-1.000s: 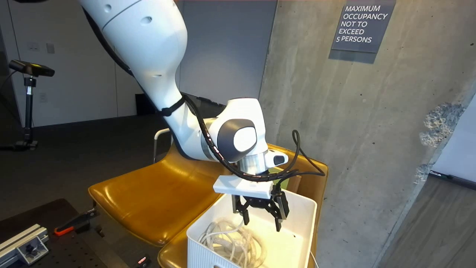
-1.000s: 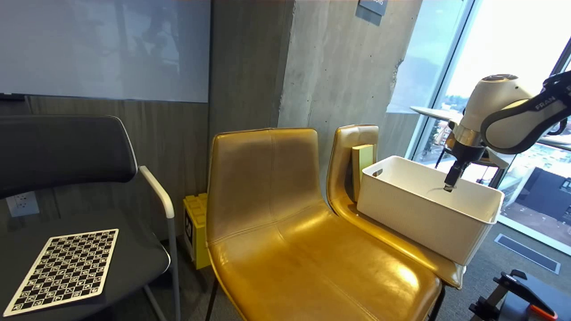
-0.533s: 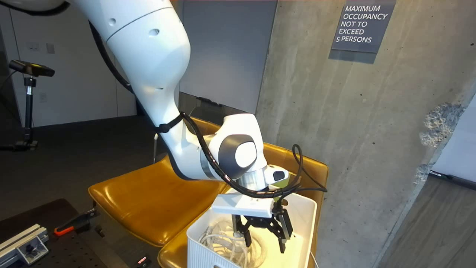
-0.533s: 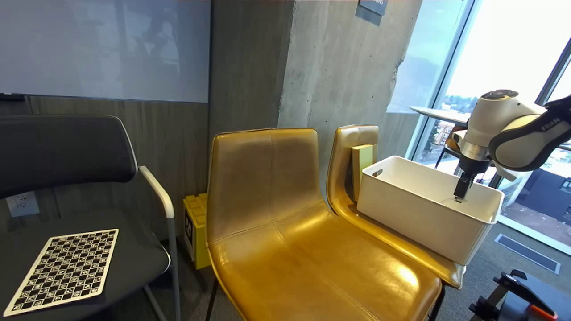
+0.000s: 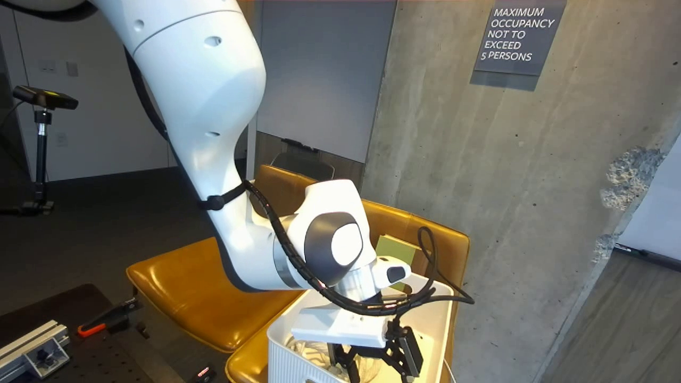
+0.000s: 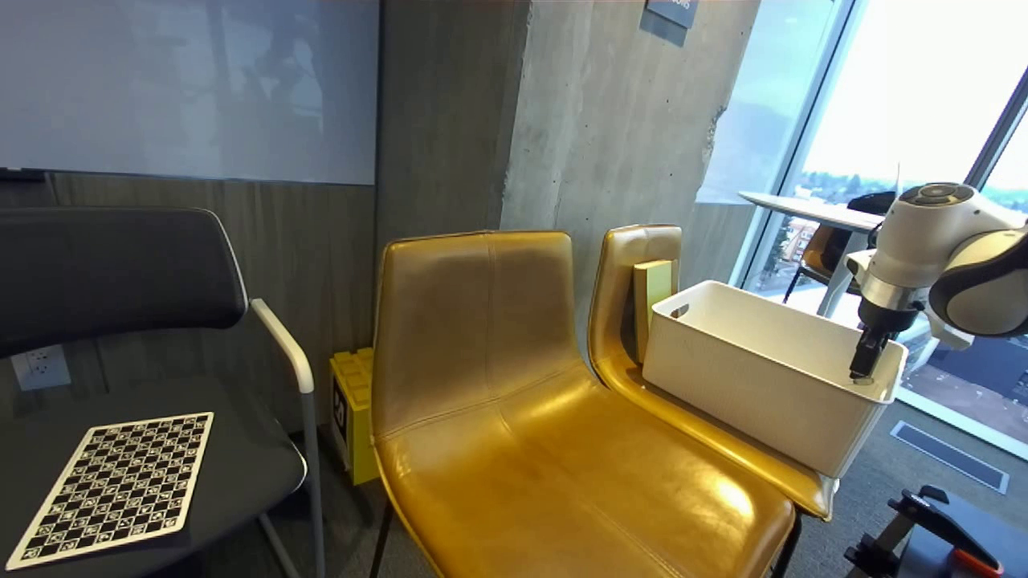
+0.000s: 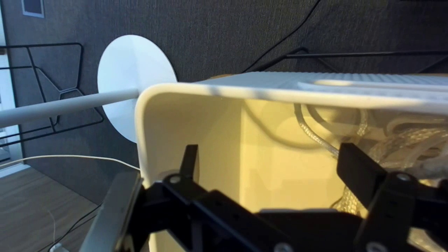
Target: Put the ropes in the basket
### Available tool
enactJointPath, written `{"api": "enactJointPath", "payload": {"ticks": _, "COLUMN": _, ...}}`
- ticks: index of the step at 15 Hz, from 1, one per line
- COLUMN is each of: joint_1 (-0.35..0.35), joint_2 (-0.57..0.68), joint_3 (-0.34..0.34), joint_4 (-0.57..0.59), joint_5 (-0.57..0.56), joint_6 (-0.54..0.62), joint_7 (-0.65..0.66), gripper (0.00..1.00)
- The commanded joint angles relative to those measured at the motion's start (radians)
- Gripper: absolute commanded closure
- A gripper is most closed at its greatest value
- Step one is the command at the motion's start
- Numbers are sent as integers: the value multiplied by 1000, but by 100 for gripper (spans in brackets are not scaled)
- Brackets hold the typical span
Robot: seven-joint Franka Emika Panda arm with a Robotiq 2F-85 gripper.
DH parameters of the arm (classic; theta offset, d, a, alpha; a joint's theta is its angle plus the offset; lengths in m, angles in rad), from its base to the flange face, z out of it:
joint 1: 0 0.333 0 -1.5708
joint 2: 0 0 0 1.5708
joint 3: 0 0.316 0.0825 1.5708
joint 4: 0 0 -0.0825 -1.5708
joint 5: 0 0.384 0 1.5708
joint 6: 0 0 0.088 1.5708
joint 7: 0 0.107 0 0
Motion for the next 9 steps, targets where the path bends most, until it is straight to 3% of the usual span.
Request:
{"api": "enactJointPath", "payload": {"ticks": 1, "joint_1": 35, "joint_2": -51, "joint_3": -36, "joint_4": -49, "joint_5": -68, "joint_6": 22, "joint_7": 61, "gripper": 0}}
{"api": "enactJointPath", "payload": {"ticks": 9, "joint_1": 54, "joint_2": -86, "joint_3": -45, "joint_4": -69, "joint_5": -217, "joint_6": 25, "joint_7": 187, "gripper": 0}}
